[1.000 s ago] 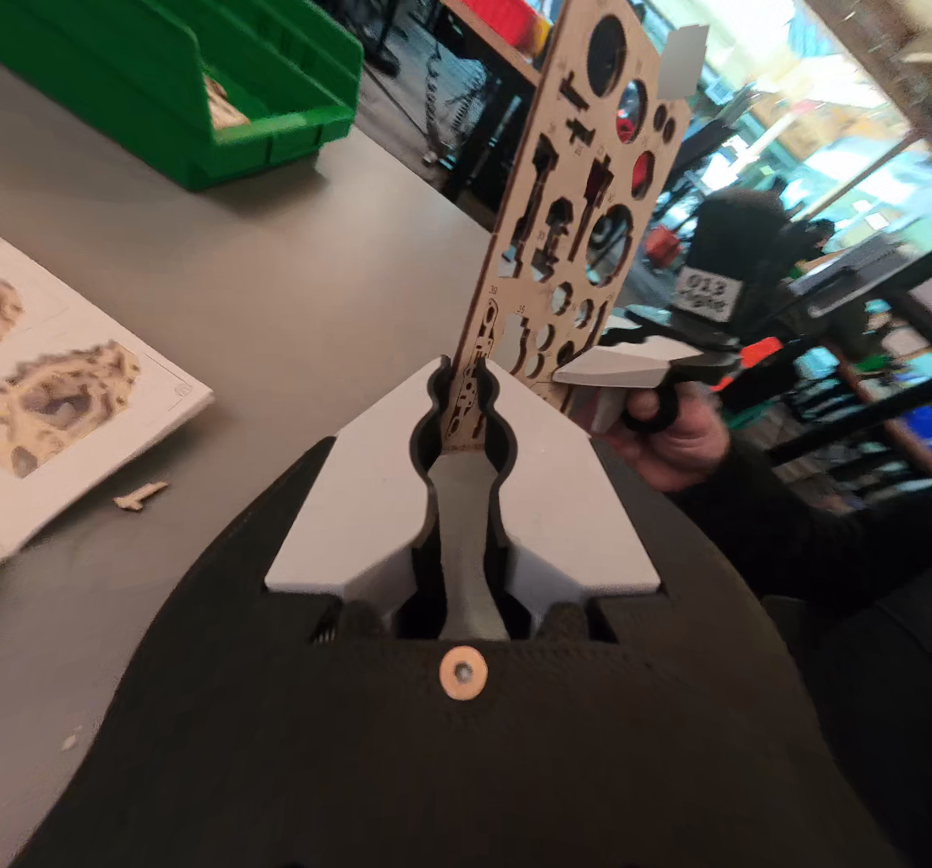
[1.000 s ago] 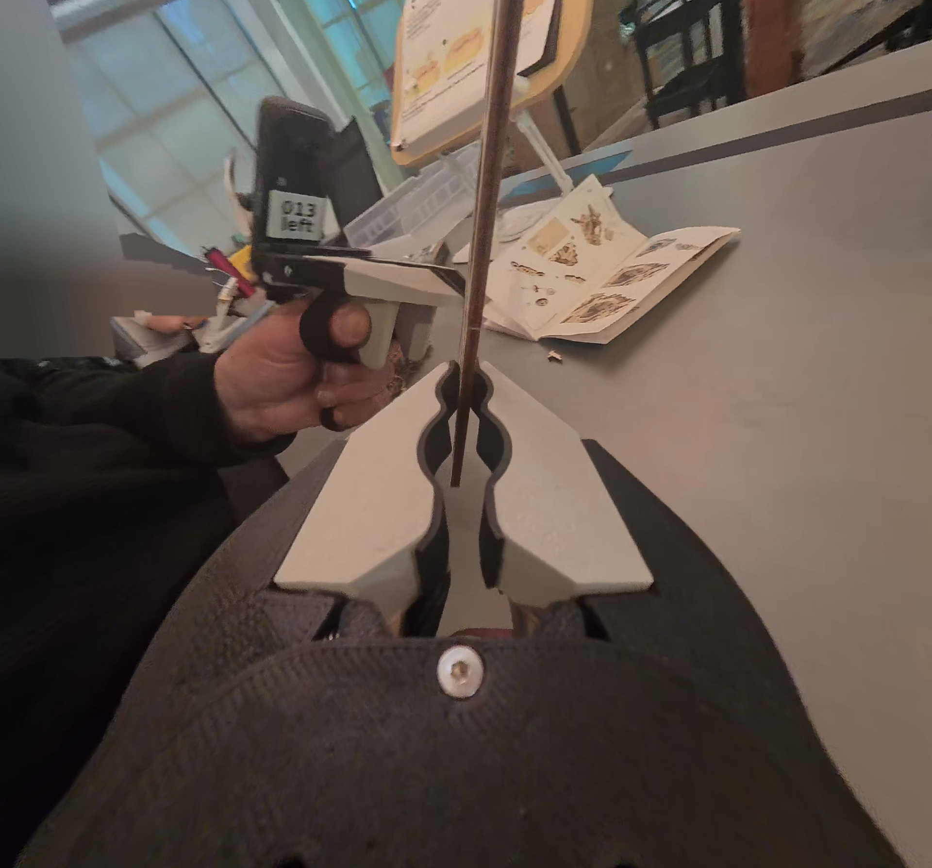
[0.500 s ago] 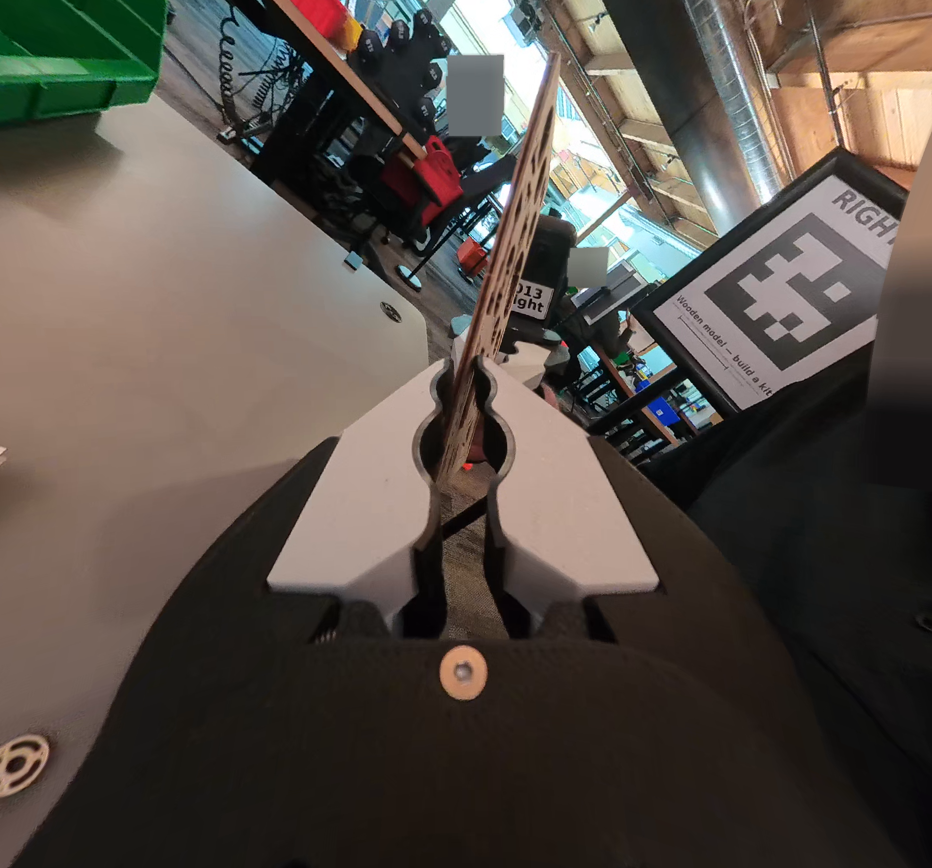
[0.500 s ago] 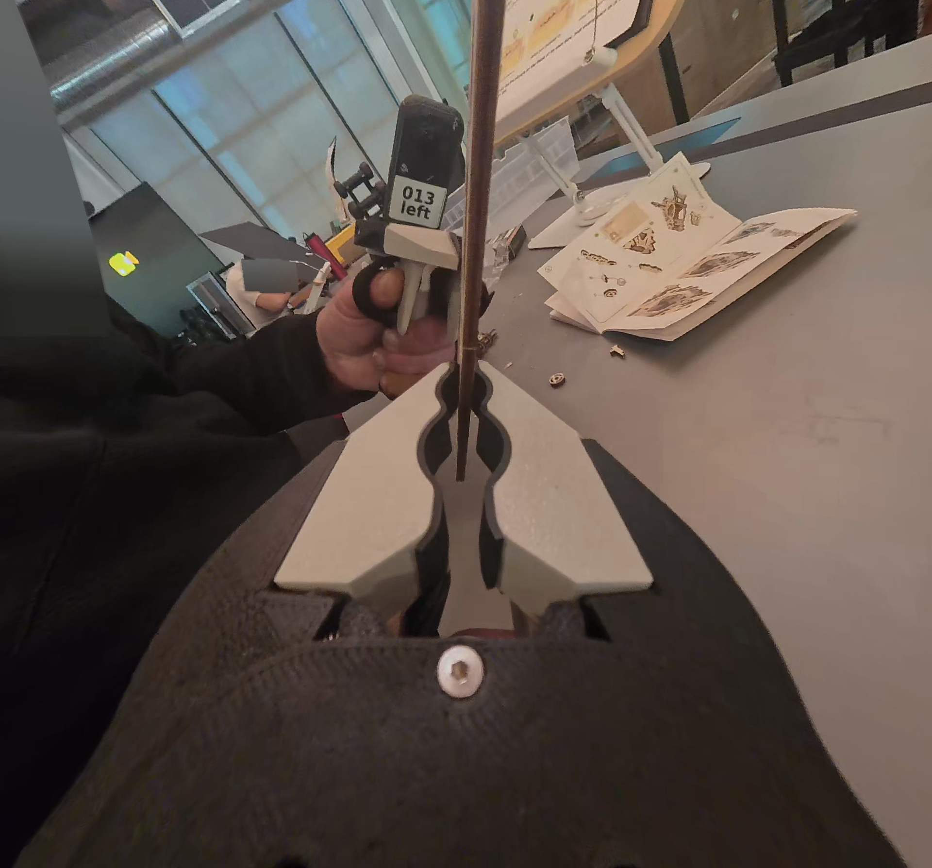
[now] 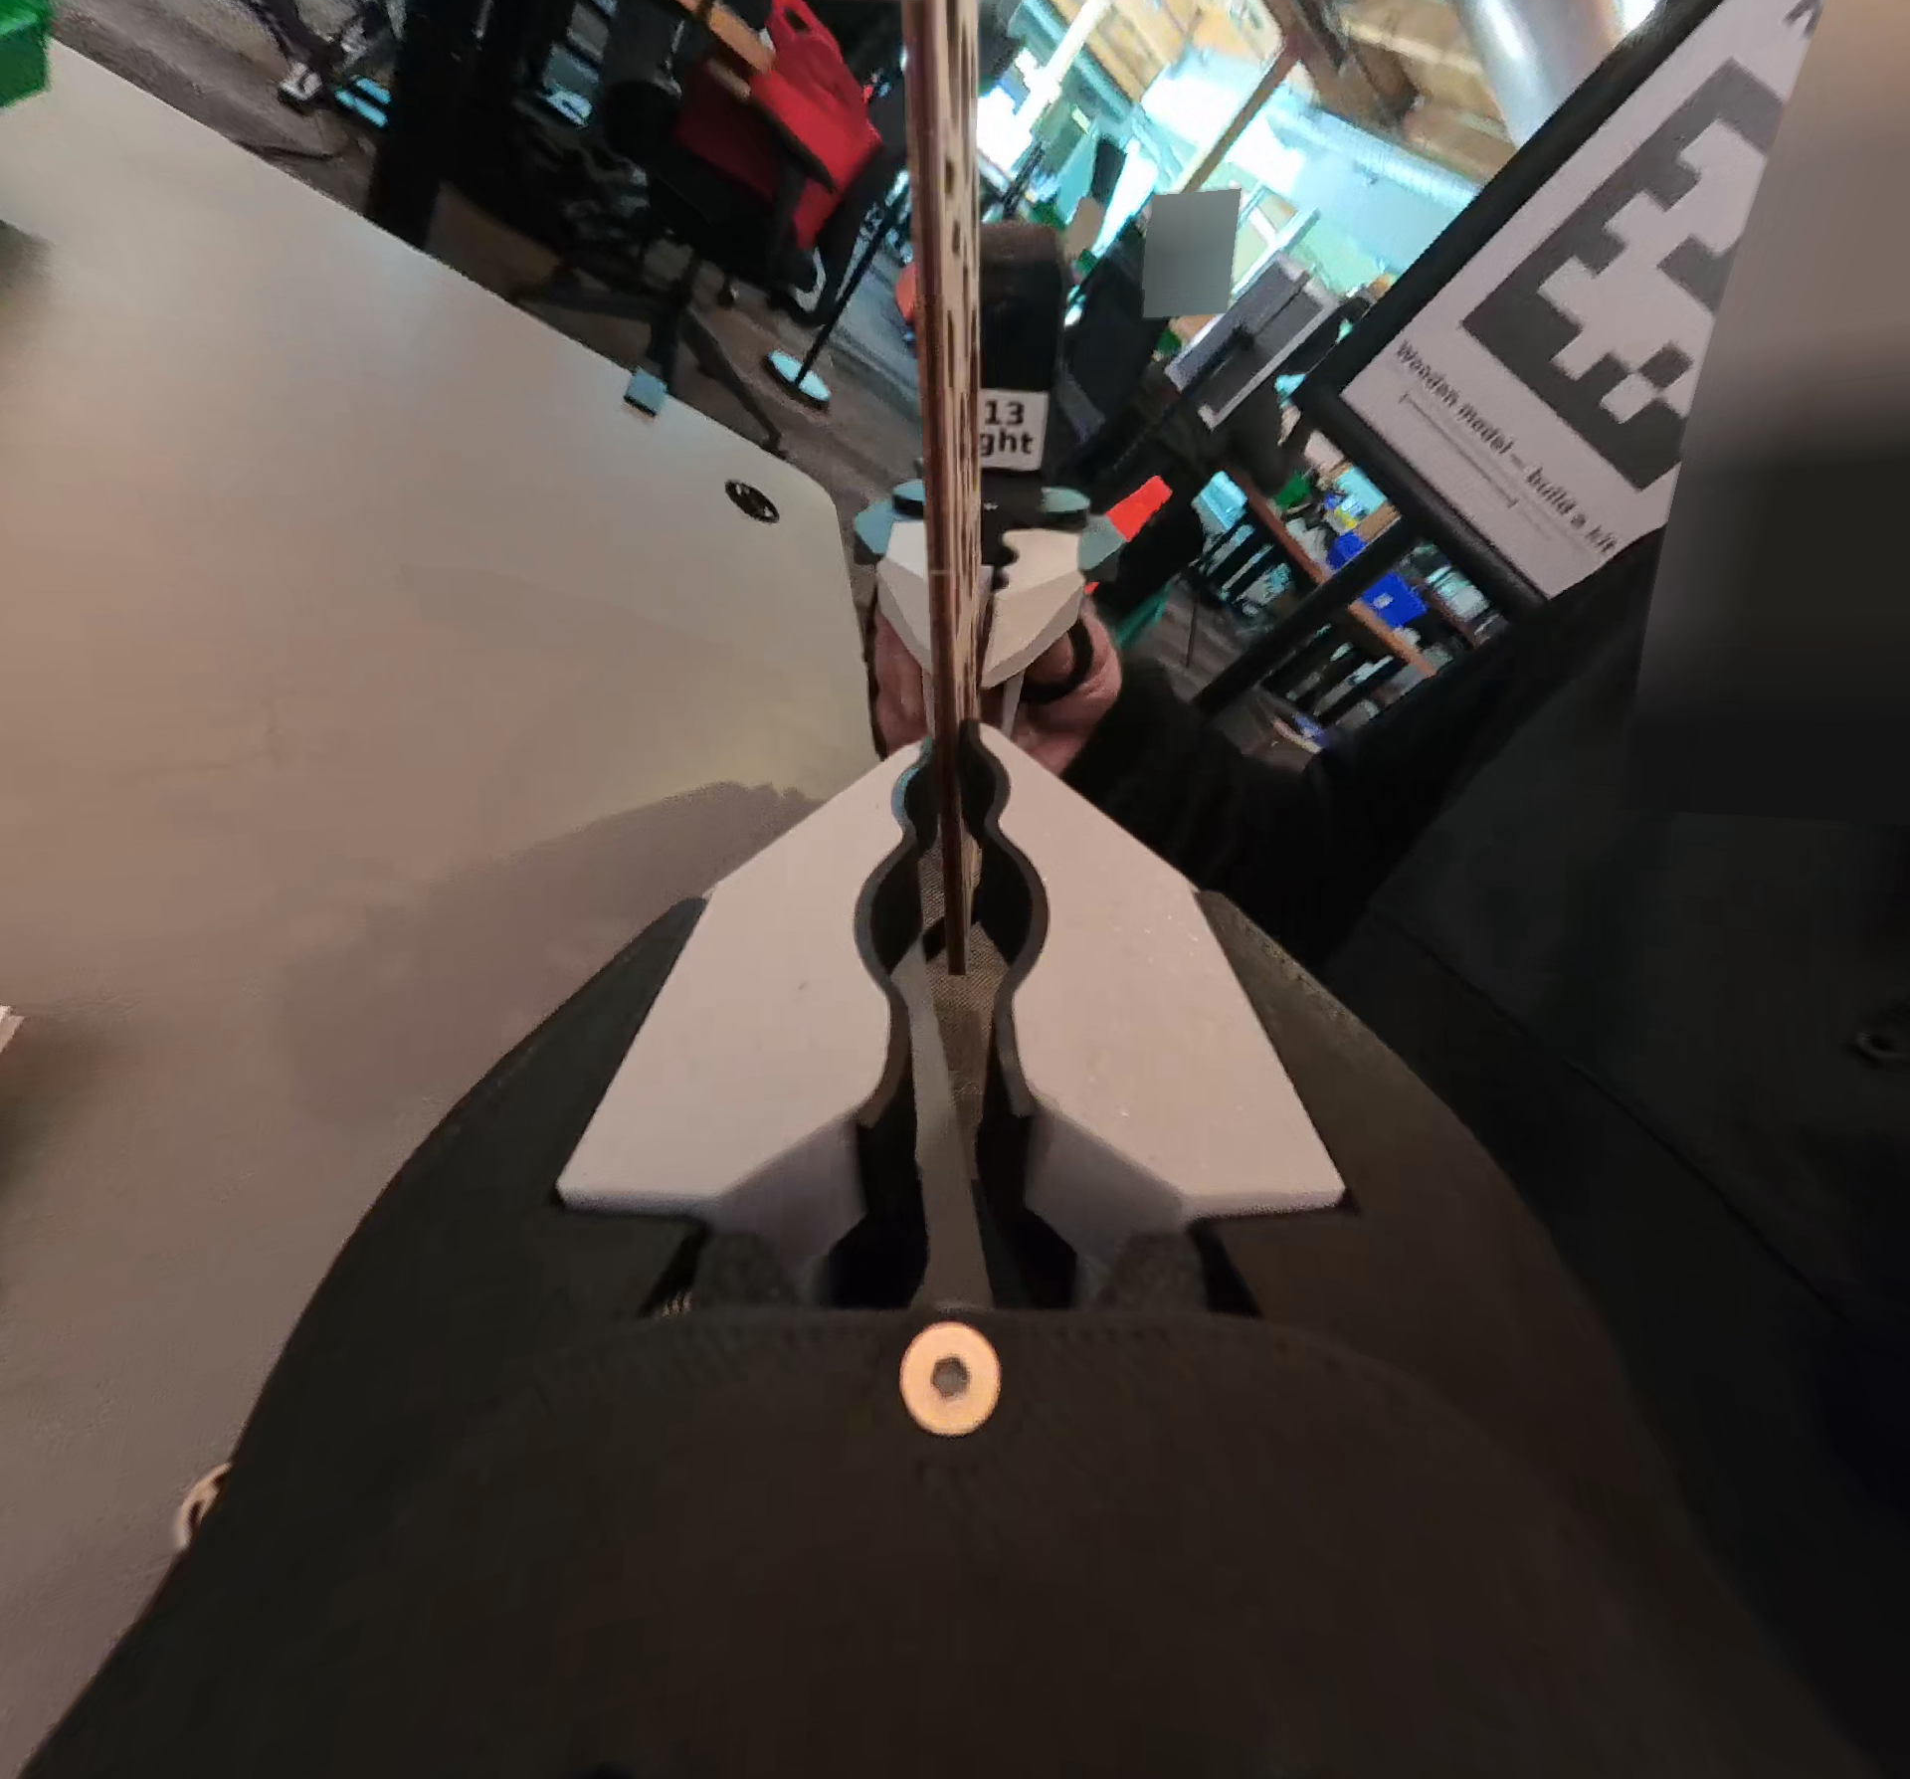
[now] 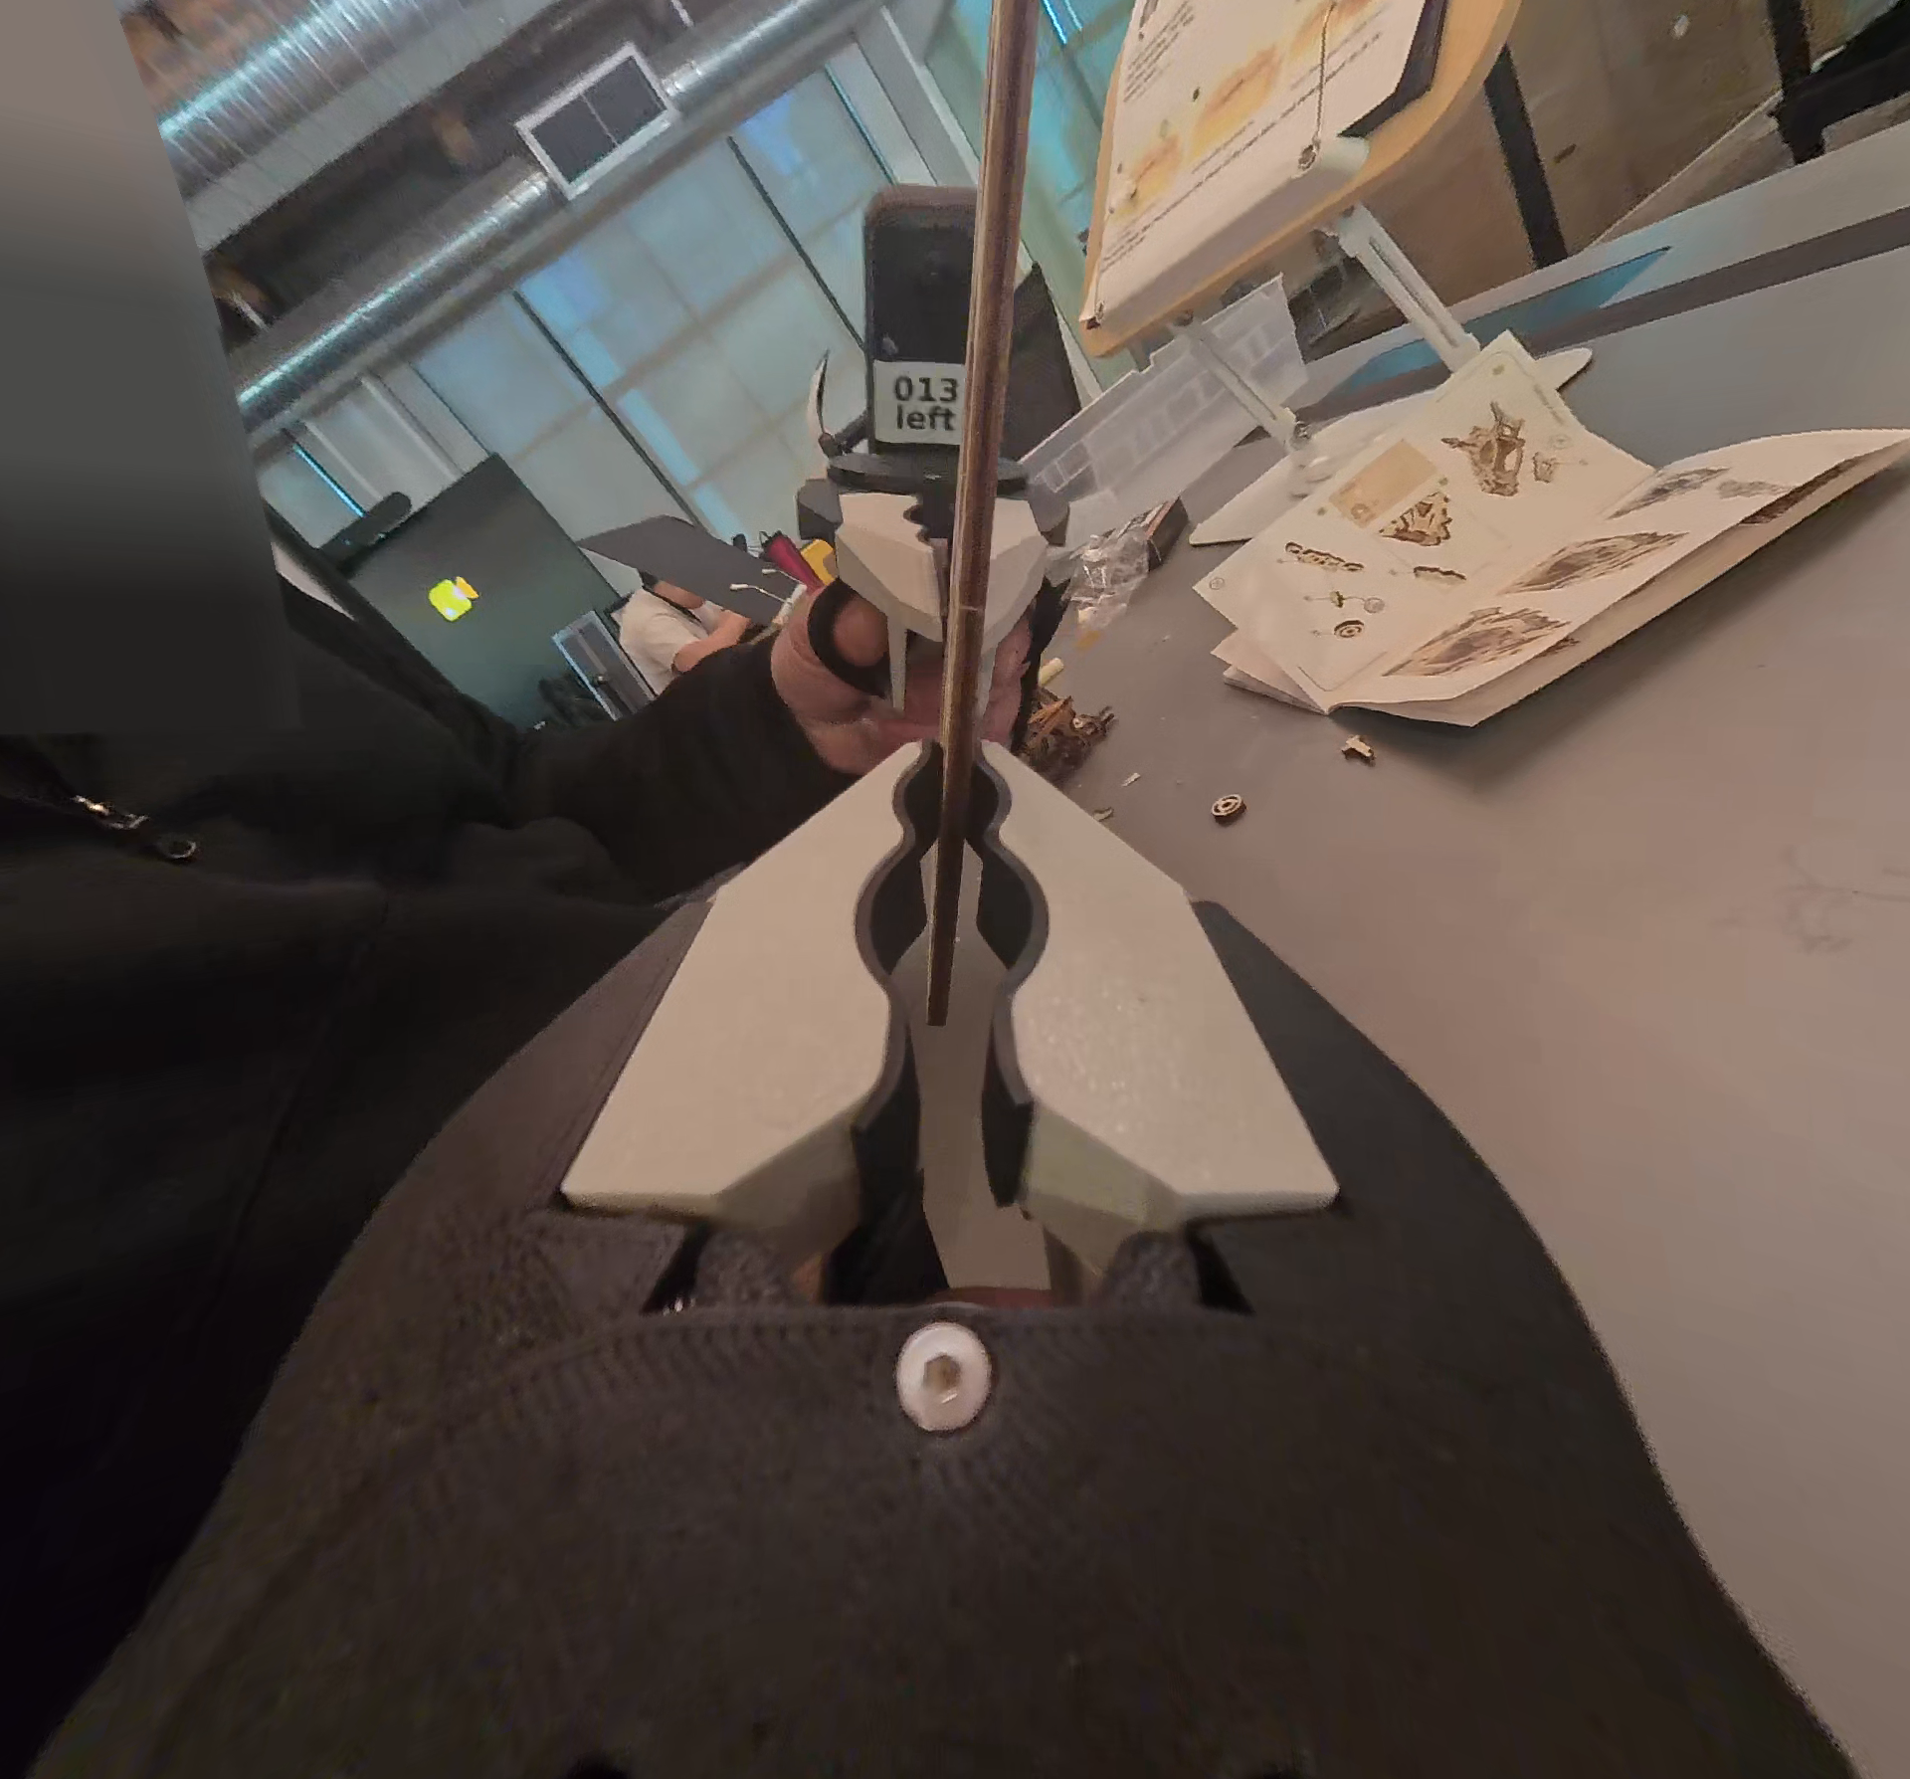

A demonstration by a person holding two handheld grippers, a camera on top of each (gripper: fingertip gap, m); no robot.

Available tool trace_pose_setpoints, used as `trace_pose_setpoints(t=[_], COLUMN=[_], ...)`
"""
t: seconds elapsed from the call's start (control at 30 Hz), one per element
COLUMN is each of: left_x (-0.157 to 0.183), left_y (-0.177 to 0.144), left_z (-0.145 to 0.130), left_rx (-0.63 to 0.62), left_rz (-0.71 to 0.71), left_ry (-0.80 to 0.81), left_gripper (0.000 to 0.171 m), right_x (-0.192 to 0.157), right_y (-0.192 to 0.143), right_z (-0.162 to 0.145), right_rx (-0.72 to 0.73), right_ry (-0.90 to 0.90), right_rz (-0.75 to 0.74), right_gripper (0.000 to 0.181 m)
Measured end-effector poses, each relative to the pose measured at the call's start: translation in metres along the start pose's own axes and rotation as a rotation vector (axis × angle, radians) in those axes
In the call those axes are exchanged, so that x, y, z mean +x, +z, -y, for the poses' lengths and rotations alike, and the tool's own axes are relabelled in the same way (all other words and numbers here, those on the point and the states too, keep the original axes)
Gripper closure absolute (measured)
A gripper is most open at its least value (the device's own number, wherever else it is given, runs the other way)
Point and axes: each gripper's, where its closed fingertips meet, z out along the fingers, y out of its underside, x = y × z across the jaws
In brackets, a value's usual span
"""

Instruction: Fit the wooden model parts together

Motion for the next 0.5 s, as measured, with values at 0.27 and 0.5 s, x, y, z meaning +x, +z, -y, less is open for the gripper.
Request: trace_pose_setpoints(t=[0.27,0.5], left_x=[-0.022,-0.045], left_y=[0.001,-0.002], left_z=[-0.008,-0.006], left_rx=[-0.102,-0.091], left_rz=[0.219,0.434], left_ry=[0.116,0.118], left_gripper=[0.168,0.164], right_x=[0.009,0.019], right_y=[0.0,0.006], right_z=[-0.001,0.003], right_rx=[-0.067,-0.077], right_ry=[-0.132,-0.237], right_rz=[-0.145,-0.308], right_gripper=[0.18,0.18])
